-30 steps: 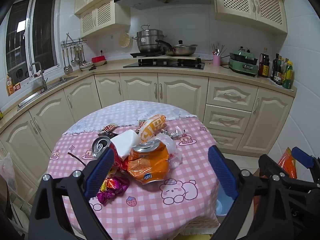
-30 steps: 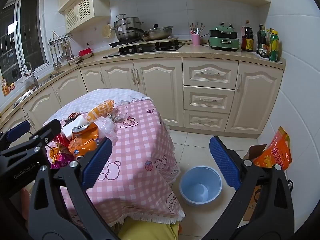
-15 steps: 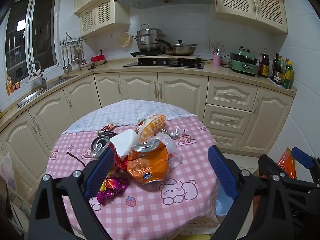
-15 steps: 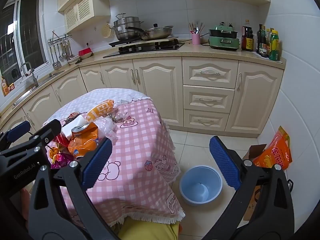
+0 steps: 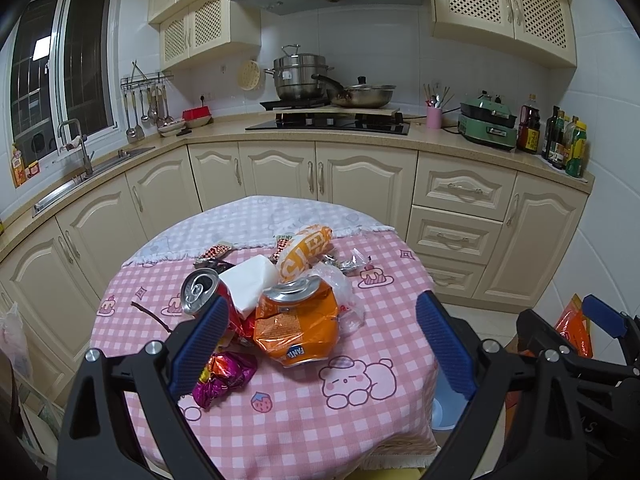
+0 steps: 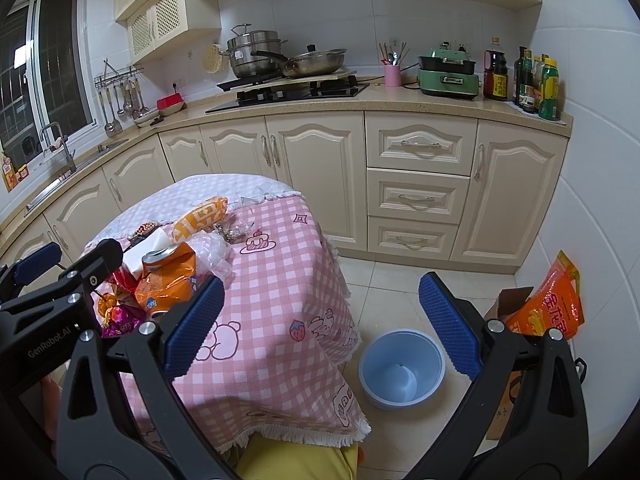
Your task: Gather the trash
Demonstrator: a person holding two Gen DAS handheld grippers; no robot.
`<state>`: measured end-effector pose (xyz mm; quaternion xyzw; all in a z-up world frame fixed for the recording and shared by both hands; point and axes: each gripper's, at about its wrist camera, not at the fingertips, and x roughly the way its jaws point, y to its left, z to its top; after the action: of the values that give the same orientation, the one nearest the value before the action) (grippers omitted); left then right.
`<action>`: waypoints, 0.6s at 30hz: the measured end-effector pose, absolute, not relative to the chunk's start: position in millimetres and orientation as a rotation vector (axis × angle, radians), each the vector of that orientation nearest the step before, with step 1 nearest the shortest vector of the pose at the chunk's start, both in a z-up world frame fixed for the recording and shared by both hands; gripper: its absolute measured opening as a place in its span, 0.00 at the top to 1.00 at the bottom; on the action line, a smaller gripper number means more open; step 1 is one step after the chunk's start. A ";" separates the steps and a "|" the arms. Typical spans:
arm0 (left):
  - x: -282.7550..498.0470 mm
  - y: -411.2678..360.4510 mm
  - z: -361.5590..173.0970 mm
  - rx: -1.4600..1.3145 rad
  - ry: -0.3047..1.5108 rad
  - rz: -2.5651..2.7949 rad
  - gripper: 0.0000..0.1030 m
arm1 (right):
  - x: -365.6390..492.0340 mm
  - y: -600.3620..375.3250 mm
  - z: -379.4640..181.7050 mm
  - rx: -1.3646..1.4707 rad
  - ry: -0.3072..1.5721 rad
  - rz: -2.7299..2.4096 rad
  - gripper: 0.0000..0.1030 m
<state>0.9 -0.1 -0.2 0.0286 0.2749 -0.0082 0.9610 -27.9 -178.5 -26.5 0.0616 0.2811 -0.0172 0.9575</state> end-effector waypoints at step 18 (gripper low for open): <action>12.7 64.8 -43.1 -0.035 0.658 0.058 0.11 | 6.5 -116.8 -63.8 0.067 0.714 0.097 0.07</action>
<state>12.7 64.8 -43.1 -0.0171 0.3229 0.0286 0.9458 6.5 -116.8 -63.8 0.0328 0.3493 0.0475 0.9352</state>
